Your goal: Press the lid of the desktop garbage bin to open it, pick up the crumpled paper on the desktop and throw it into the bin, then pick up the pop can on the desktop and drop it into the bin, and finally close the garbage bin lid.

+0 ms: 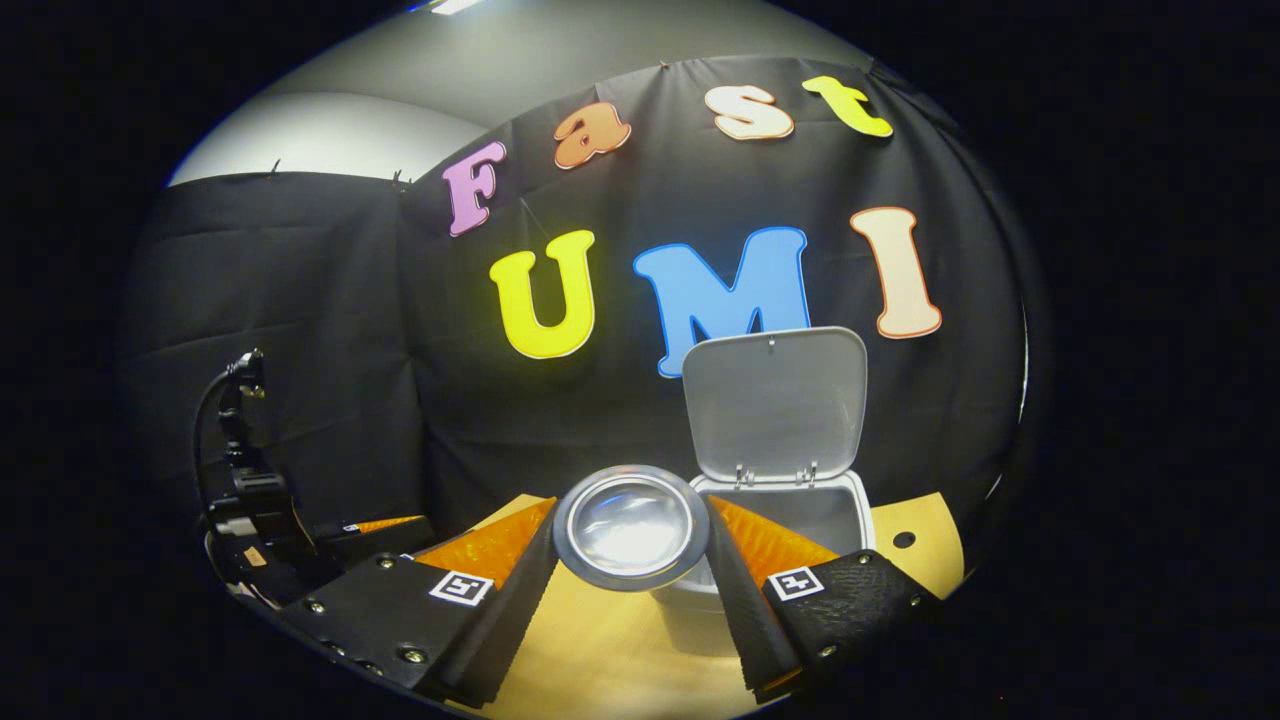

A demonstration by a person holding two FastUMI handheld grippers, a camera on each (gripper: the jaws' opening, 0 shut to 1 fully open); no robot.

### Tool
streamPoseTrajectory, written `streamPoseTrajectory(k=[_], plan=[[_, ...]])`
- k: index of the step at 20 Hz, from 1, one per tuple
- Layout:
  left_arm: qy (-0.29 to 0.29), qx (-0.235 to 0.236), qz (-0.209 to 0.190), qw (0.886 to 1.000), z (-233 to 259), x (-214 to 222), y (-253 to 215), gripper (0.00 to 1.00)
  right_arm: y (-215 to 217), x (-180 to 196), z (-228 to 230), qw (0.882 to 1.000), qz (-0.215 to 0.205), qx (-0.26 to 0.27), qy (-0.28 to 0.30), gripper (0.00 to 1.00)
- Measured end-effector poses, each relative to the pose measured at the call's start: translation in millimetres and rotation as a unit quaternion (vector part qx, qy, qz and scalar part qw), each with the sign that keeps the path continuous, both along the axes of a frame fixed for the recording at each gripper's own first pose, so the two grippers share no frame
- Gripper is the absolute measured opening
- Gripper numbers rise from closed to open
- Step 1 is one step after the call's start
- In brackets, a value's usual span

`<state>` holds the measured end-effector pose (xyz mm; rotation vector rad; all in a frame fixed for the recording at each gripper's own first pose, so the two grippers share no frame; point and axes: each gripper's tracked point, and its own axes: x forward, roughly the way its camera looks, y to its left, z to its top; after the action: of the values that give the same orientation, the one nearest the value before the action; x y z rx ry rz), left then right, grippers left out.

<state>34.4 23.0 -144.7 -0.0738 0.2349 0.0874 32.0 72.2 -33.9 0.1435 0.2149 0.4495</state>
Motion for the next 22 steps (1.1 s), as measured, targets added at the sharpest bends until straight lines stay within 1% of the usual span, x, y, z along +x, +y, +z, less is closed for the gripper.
streamPoseTrajectory(k=[3, 4, 7, 10, 15, 16, 17, 20, 21, 22], plan=[[0.000, -0.001, 0.002, 1.000, -1, -1, 2, 0.94, -14, 14, 6, 1.000, -0.018, -0.012, -0.014, 0.85], [0.000, -0.001, 0.003, 1.000, -1, -2, 1, 1.00, -20, 18, 7, 0.999, -0.025, -0.016, -0.016, 0.85], [0.000, 0.000, 0.006, 1.000, 0, 0, 3, 1.00, -34, 30, 0, 0.999, -0.044, -0.024, -0.014, 0.85], [0.002, 0.001, 0.008, 1.000, -2, -1, 6, 1.00, -51, 42, -10, 0.997, -0.061, -0.044, -0.014, 0.85], [0.003, 0.003, 0.011, 1.000, -1, 0, 9, 1.00, -67, 62, -33, 0.995, -0.082, -0.065, 0.003, 0.85], [0.003, 0.003, 0.012, 1.000, -2, -1, 12, 1.00, -70, 66, -37, 0.994, -0.086, -0.069, 0.006, 0.93], [0.004, 0.003, 0.014, 1.000, -4, -3, 15, 1.00, -71, 70, -40, 0.993, -0.088, -0.072, 0.008, 0.85], [0.008, 0.001, 0.019, 1.000, -7, -3, 22, 1.00, -75, 78, -52, 0.991, -0.095, -0.089, 0.013, 0.85], [0.009, 0.001, 0.020, 1.000, -7, -4, 23, 1.00, -77, 80, -58, 0.991, -0.097, -0.094, 0.017, 0.93], [0.009, 0.001, 0.021, 1.000, -7, -4, 25, 1.00, -79, 81, -59, 0.991, -0.099, -0.094, 0.014, 0.85]])
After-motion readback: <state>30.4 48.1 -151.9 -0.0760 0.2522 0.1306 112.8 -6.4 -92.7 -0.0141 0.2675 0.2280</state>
